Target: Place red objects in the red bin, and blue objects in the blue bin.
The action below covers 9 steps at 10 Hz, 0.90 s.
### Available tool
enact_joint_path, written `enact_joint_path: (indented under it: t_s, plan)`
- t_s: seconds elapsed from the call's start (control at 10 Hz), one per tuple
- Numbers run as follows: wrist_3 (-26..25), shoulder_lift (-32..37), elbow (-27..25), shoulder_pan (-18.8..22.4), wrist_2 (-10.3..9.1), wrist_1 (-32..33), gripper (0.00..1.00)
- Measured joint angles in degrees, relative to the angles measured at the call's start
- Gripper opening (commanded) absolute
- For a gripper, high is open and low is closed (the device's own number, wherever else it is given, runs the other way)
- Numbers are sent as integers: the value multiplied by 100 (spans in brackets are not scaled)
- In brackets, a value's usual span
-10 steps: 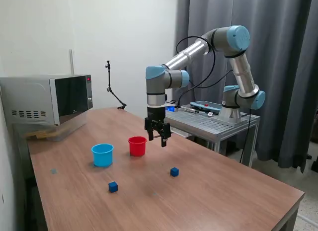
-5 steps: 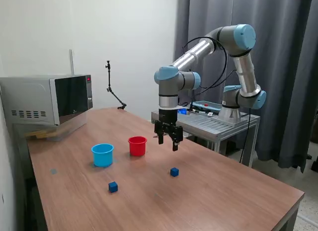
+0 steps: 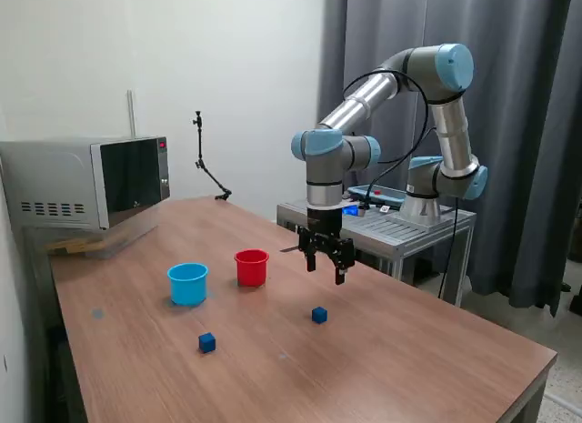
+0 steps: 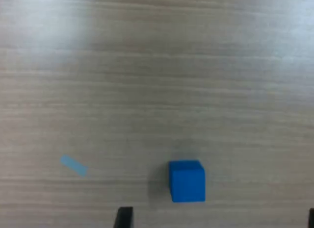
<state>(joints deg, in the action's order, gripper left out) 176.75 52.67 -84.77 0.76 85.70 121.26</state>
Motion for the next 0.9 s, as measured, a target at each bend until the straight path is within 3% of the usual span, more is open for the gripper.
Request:
enact_joint_path:
  t_s: [0.5, 0.9]
  plan:
    - [4, -484, 39, -9, -109, 129, 100]
    - [33, -819, 71, -27, -146, 589, 100]
